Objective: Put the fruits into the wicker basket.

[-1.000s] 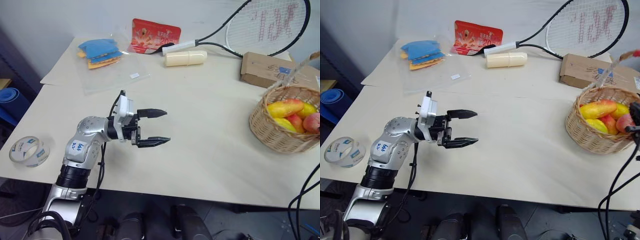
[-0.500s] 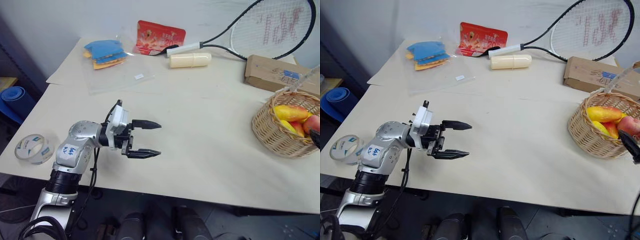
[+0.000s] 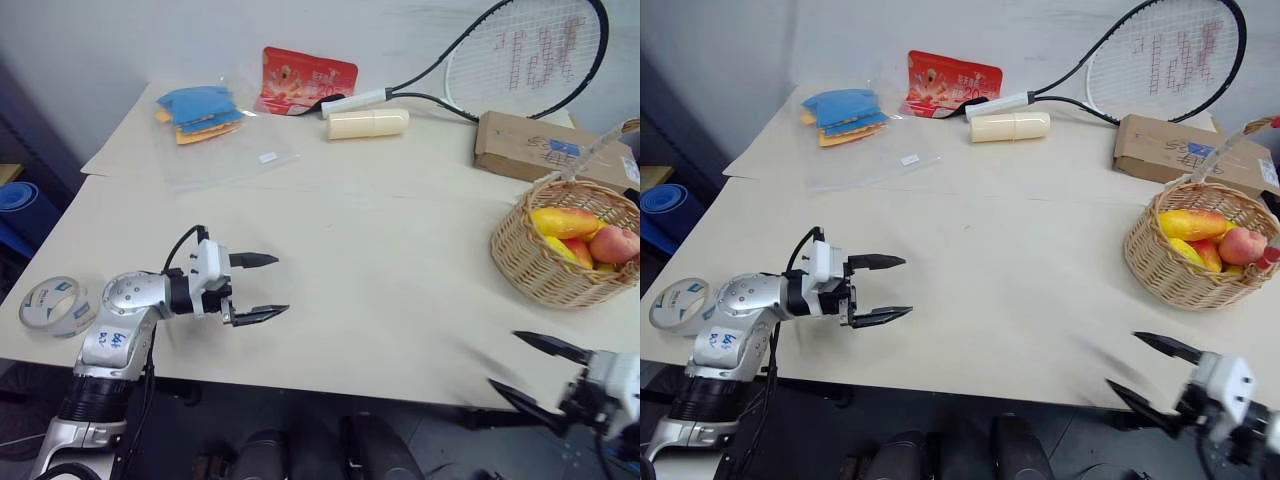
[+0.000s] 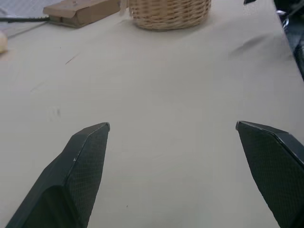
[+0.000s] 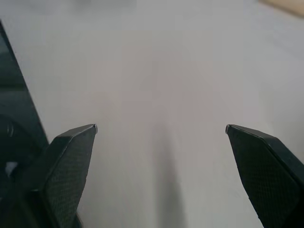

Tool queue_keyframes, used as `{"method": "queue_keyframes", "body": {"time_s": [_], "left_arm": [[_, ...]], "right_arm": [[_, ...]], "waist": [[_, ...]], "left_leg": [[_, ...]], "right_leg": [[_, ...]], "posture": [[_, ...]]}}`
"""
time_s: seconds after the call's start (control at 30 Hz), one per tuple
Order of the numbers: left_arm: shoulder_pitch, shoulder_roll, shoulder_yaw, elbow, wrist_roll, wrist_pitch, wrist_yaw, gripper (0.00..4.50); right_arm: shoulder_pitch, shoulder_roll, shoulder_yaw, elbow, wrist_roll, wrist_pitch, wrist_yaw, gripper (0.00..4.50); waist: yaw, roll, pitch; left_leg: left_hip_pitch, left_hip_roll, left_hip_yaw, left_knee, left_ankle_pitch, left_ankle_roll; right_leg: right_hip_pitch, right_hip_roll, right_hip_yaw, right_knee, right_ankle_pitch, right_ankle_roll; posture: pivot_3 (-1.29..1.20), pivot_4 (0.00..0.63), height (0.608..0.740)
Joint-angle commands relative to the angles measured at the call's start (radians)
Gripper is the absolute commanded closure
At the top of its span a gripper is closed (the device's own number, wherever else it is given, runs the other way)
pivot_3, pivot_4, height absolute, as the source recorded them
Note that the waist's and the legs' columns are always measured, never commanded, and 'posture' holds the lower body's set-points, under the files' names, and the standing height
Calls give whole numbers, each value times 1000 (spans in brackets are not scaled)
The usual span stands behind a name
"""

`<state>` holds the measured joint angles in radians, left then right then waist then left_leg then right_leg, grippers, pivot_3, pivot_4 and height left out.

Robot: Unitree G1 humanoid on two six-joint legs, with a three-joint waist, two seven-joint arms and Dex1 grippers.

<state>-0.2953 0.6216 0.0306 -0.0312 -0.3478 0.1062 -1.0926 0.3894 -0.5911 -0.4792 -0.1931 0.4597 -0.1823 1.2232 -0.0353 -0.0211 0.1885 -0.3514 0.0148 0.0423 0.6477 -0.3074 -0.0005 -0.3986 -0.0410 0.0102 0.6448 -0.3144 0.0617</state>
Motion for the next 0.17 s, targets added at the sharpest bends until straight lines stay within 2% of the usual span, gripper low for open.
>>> {"method": "queue_keyframes", "body": {"time_s": [0.03, 0.17], "left_arm": [[14, 1, 26, -14, 24, -60, 41, 0], [45, -23, -15, 39, 87, -151, 63, 0]], "right_arm": [[-135, 38, 103, 45, -33, -60, -44, 22], [-337, 97, 199, 213, -103, -140, -106, 22]], "waist": [[5, 0, 0], [8, 0, 0]], "left_leg": [[0, 0, -1, 0, 0, 0], [-1, -1, -2, 0, 0, 0]], "right_leg": [[0, 0, -1, 0, 0, 0], [-1, -2, -2, -2, 0, -1]], "posture": [[0, 150, 740], [0, 150, 740]]}}
